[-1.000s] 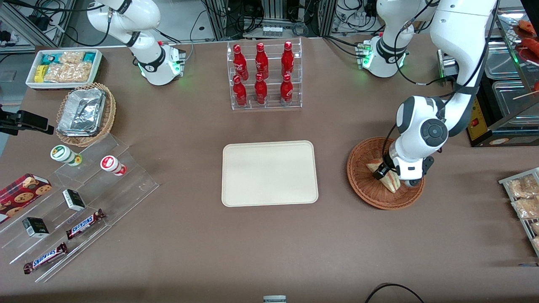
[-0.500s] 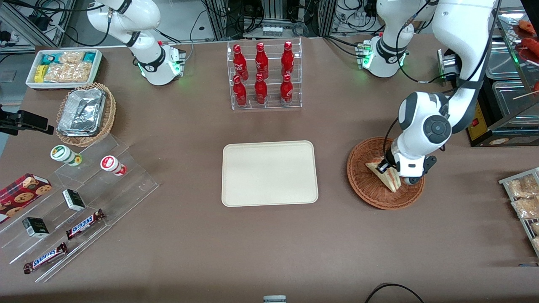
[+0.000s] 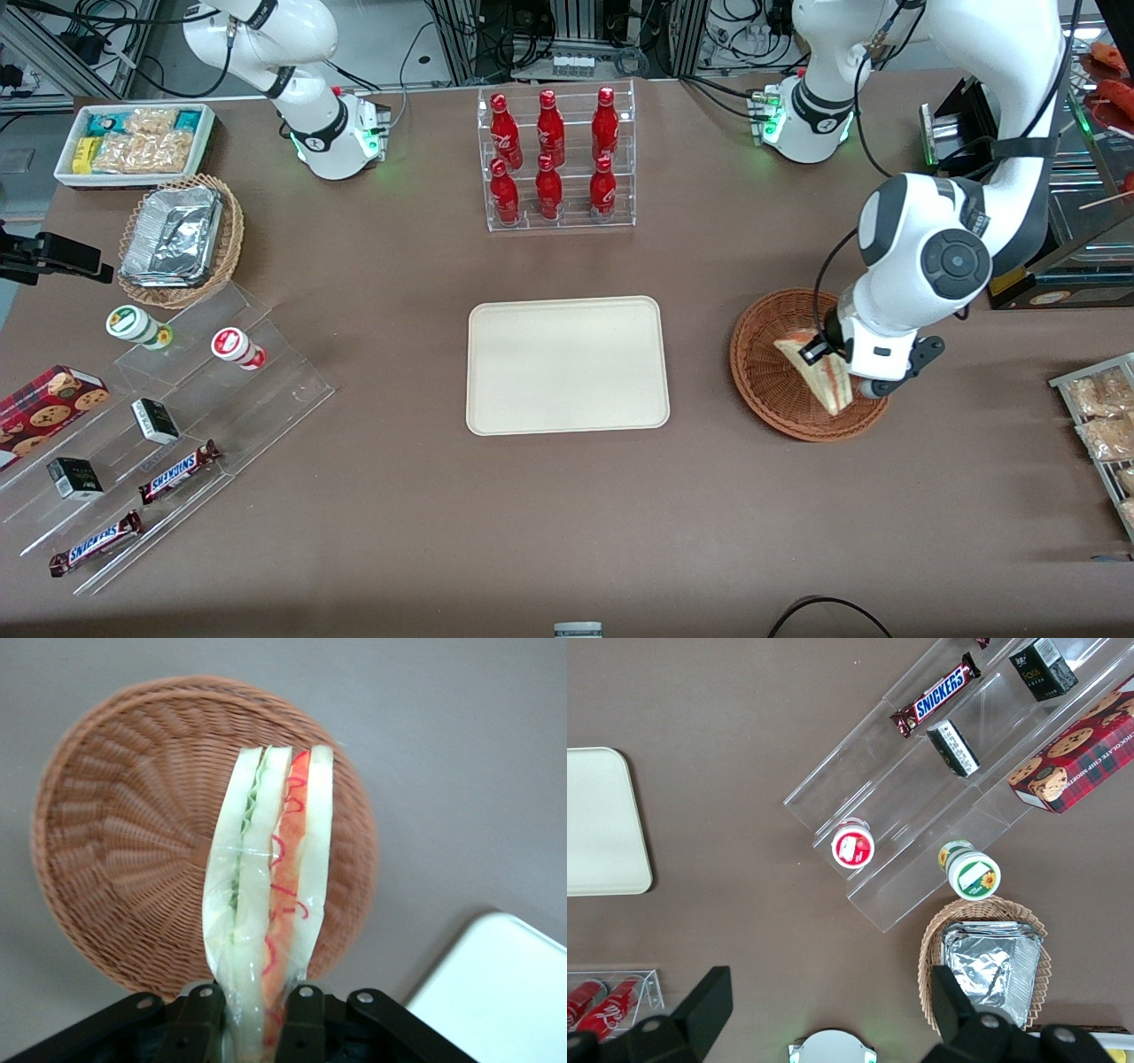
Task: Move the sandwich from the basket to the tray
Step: 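Lift the sandwich and carry it with the left gripper over the cream tray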
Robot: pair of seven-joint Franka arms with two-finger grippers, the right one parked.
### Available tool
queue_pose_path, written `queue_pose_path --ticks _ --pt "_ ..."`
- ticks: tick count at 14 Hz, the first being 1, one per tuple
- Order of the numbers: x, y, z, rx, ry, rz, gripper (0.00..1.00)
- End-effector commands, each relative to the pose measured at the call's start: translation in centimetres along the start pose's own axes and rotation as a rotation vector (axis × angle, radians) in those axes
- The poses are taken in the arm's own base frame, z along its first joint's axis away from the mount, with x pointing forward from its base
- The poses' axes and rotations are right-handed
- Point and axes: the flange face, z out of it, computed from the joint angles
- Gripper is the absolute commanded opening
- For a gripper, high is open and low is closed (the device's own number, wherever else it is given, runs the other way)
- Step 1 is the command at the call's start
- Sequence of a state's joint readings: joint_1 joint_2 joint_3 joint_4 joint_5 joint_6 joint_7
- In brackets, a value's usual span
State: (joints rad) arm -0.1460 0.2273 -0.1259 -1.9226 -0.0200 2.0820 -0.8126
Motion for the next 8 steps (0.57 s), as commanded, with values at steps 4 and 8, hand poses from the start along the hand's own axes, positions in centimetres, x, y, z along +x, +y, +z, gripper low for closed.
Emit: queue_pose_path --ticks 4,8 --pt "-4.2 10.6 1.8 0.002 0.01 0.188 0.0" --pt "-9.9 17.4 3.8 -0.006 0.02 0.314 0.0"
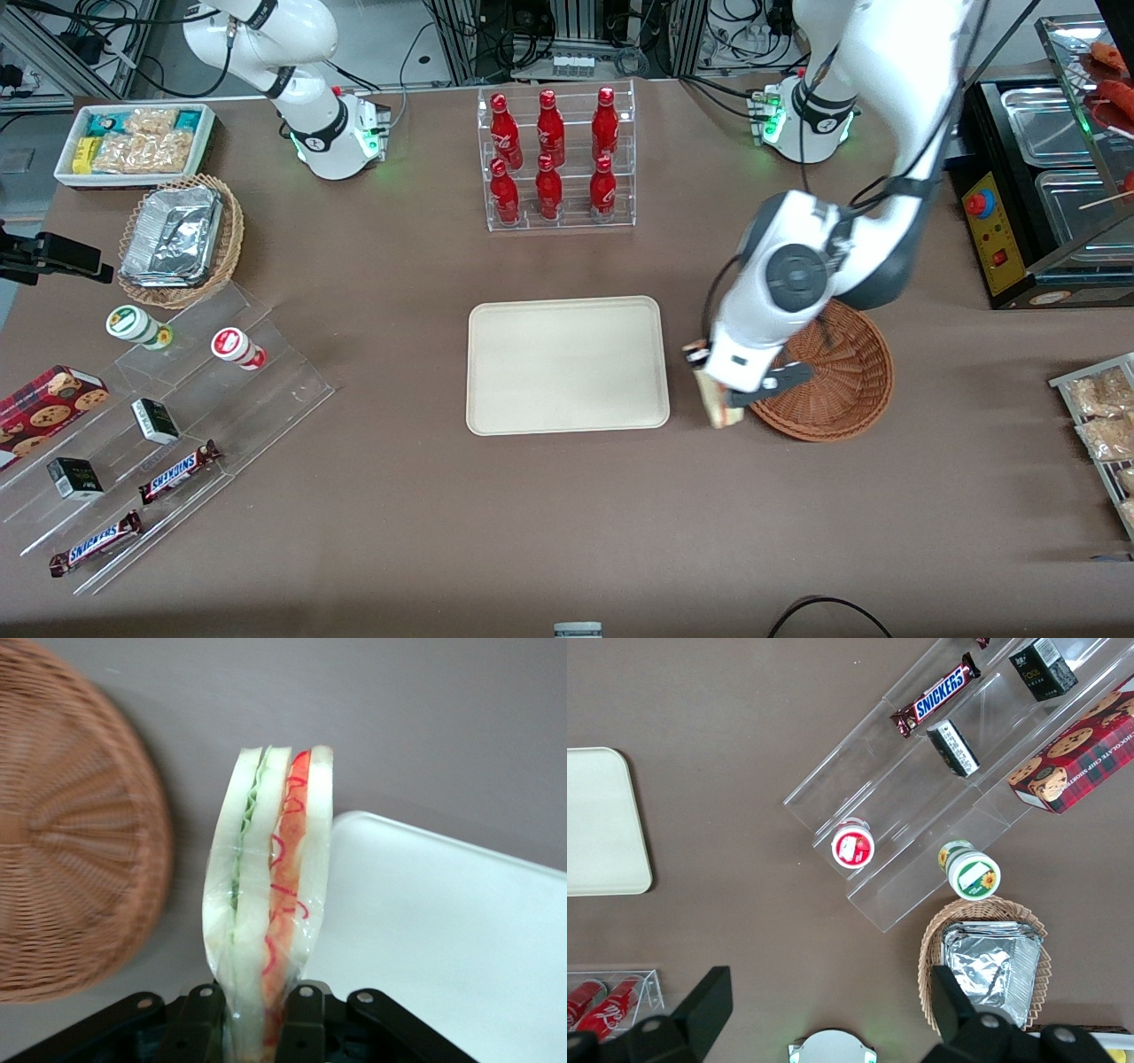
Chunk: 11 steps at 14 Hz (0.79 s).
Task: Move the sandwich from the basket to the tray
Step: 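Lift the sandwich and carry it with the left gripper over the cream tray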
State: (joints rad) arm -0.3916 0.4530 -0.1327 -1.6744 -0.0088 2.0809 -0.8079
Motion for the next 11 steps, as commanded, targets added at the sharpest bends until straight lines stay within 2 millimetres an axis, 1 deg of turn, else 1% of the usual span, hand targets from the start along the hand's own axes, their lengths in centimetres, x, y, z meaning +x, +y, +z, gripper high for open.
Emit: queue_pose_path --ticks 1,2,4,5,6,8,9,10,11 --pt "-1.8 4.9 1.1 0.008 0.014 0.088 0.0" --pt "-2.3 6.4 1.6 0.002 0.014 0.096 0.0" --pt "-4.5 10.3 3.2 -0.004 0.014 0.122 0.0" --pt "-5.0 11.7 4.3 -0.004 0.01 0.132 0.0" --pt "-5.5 13.1 4.7 -0.012 0.011 0.145 0.0" --pt "-5.4 14.3 5.7 -0.017 -0.009 0.139 0.0" --pt "-6.3 15.5 6.3 -0.013 -0.023 0.135 0.0" --pt "-6.6 16.2 7.1 0.0 -0.037 0.12 0.0" --pt "-6.8 16.7 7.4 0.01 -0.046 0.11 0.0"
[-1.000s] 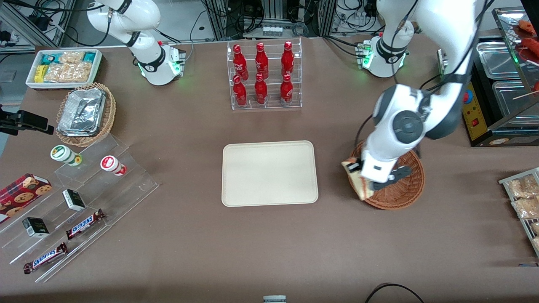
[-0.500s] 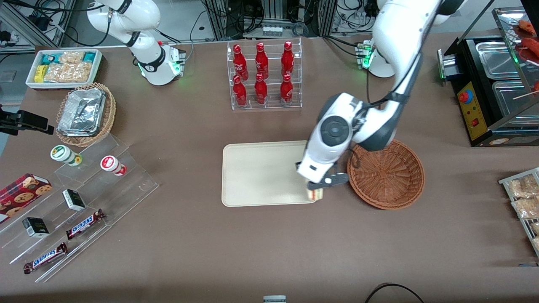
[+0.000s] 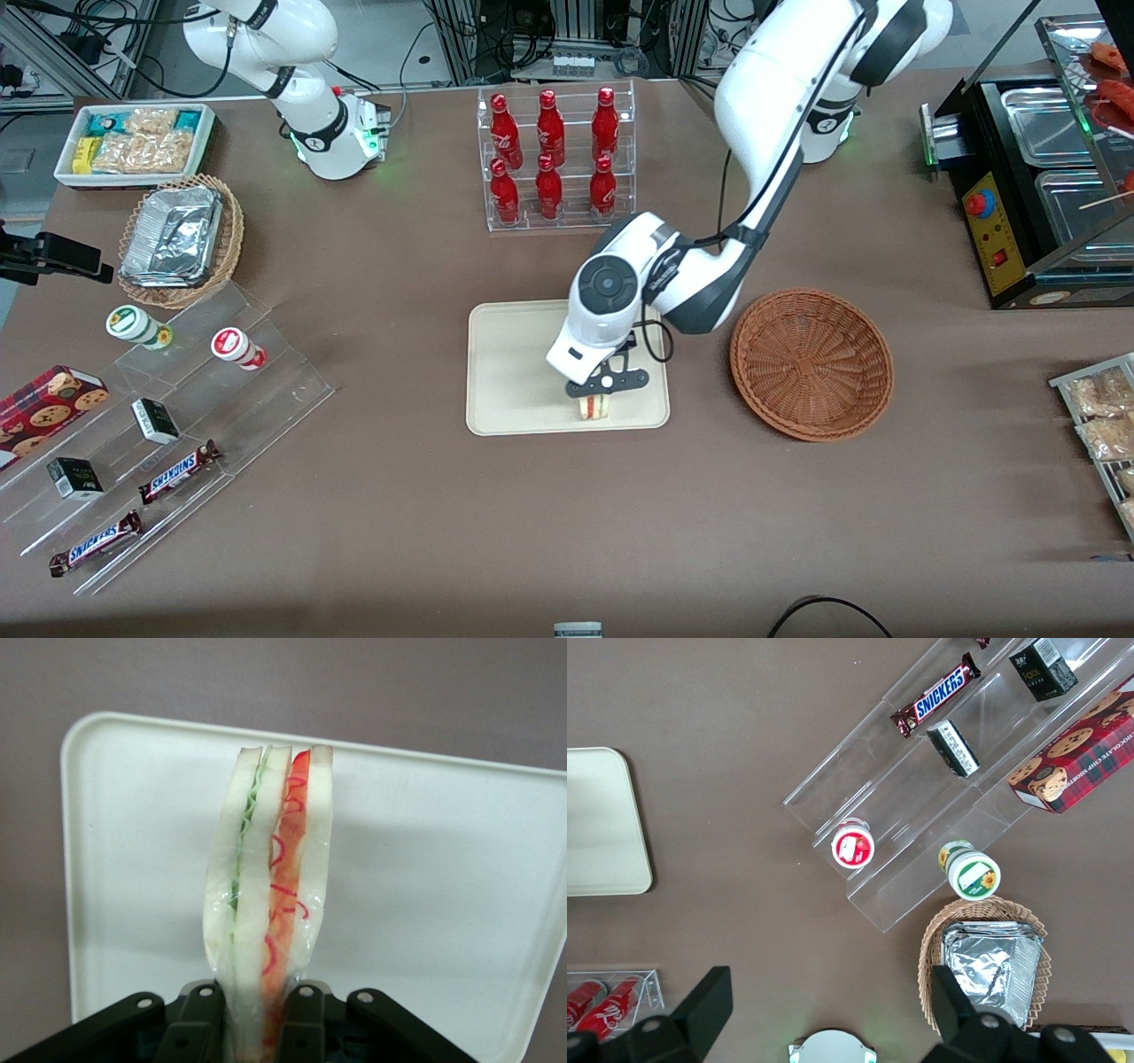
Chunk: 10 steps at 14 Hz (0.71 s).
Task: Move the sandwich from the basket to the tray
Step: 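Lift the sandwich and carry it with the left gripper over the cream tray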
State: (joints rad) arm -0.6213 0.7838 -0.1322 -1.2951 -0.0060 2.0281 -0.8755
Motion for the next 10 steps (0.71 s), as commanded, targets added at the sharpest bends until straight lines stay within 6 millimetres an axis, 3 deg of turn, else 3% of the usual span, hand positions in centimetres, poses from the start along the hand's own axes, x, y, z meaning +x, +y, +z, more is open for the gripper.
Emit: queue_pose_path --ticks 1,7,10 --pt "0.0 2.3 1.0 0.022 -0.028 -0.042 0.0" --pt "-3.0 5.1 3.4 0.061 -0.056 -0.08 0.0" --pt "-3.8 5.7 3.9 0.064 -0.056 -0.091 0.0"
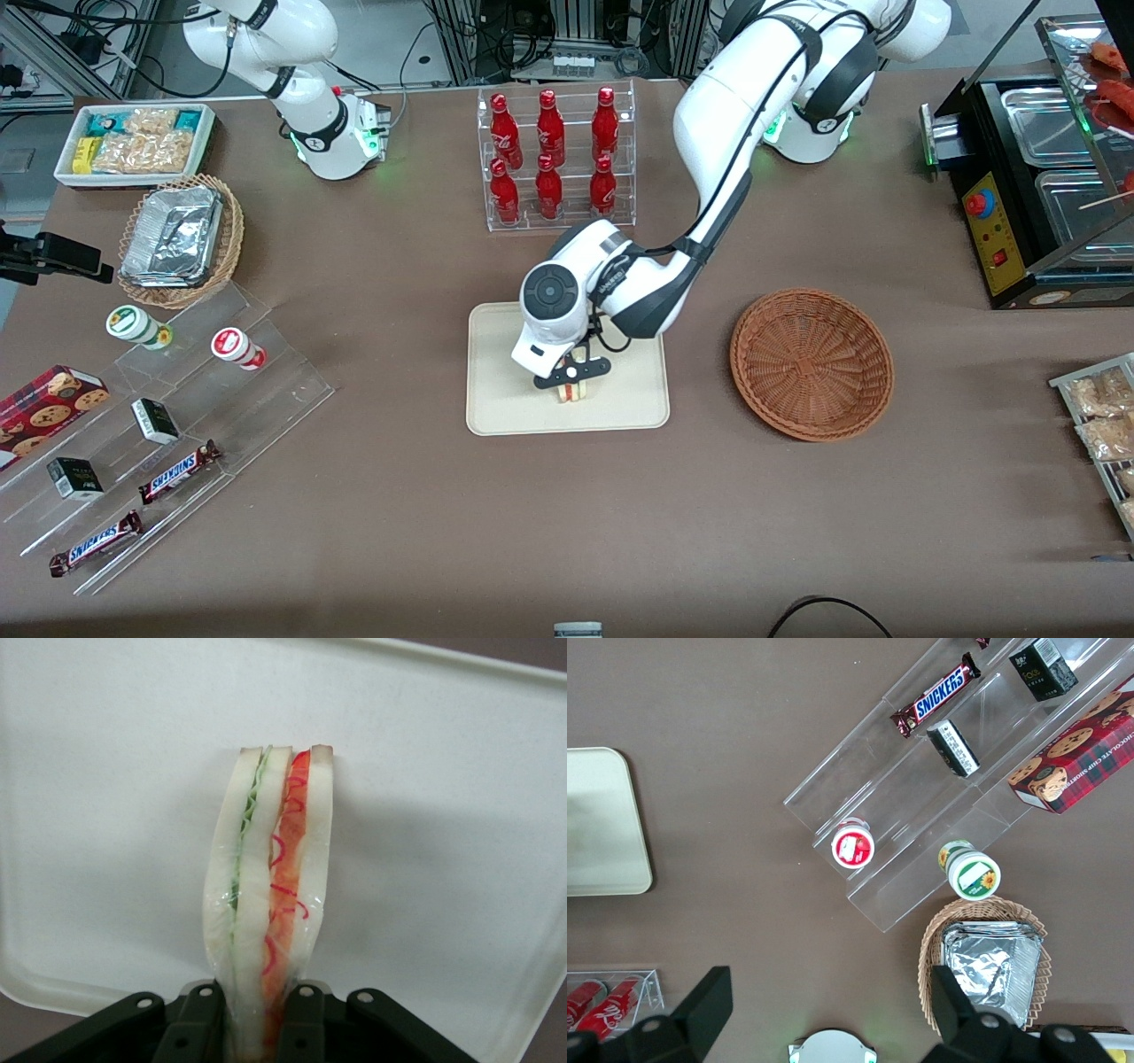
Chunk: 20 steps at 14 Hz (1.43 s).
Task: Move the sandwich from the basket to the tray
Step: 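Lower the sandwich onto the tray and open the left gripper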
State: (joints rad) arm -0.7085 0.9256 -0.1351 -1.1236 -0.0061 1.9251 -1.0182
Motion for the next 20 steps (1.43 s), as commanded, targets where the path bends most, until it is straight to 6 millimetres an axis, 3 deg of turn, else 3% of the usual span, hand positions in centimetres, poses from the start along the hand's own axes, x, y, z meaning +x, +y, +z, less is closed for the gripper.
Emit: queue_pose_path --ticks 1,4,5,6,9,11,16,18,20 --pt "-0.4 0.9 -0.1 0.003 -0.002 -0.027 0.0" --pt "-0.2 1.0 0.5 -0.004 0.001 -0.028 0.0" --pt "0.0 1.0 0.6 -0.013 0.006 -0.03 0.29" --pt "0.0 1.0 0.8 -0.013 0.008 -0.025 0.99" --pt "0.0 0.9 -0.5 -0.018 0.018 -0.025 1.0" --pt "0.2 0.6 -2.8 -0.039 0.036 -0.023 1.0" --pt "-0.6 -0.9 -13.7 -0.113 0.104 -0.021 1.0" --pt "1.5 -3.1 -16.7 -0.135 0.117 -0.059 1.0" --pt "3.7 -5.4 -17.9 -0.13 0.11 -0.069 1.0"
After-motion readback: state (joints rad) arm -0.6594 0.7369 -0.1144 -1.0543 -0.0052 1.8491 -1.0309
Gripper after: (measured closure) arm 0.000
